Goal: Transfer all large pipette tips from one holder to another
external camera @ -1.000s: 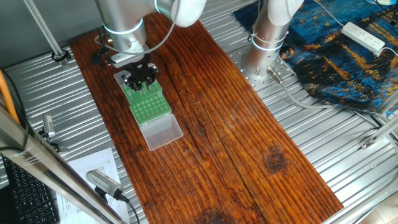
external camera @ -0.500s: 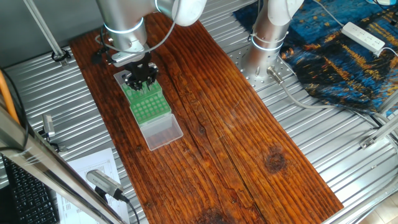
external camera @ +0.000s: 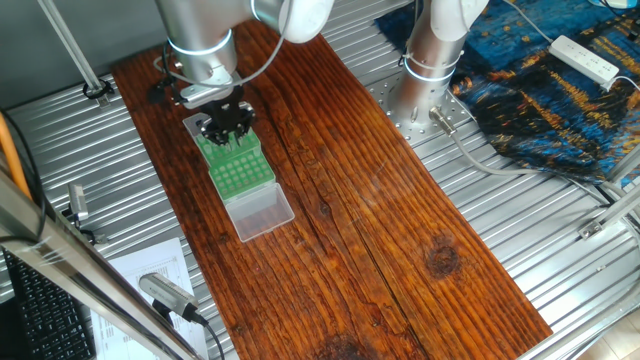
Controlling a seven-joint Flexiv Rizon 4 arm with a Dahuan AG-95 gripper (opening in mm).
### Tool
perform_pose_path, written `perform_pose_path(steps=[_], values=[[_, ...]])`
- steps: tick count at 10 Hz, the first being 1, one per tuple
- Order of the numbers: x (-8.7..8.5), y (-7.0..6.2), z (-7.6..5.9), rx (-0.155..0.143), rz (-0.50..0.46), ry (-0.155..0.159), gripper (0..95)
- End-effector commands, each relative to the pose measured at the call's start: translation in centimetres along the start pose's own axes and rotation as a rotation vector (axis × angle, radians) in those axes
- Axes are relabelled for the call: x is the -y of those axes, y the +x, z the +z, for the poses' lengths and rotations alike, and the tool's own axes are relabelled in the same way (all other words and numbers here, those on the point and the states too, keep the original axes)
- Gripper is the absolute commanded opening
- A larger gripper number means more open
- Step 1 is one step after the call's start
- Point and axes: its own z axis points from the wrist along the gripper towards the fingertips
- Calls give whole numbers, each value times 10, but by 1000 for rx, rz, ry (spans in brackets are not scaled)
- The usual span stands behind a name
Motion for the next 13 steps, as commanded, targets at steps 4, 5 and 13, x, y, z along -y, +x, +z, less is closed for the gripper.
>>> perform_pose_path(steps=[4,5,13], values=[[1,0,0,-9,-4,-4,0],[1,0,0,-11,-6,-5,0],[6,-2,-2,-55,-6,-10,0]])
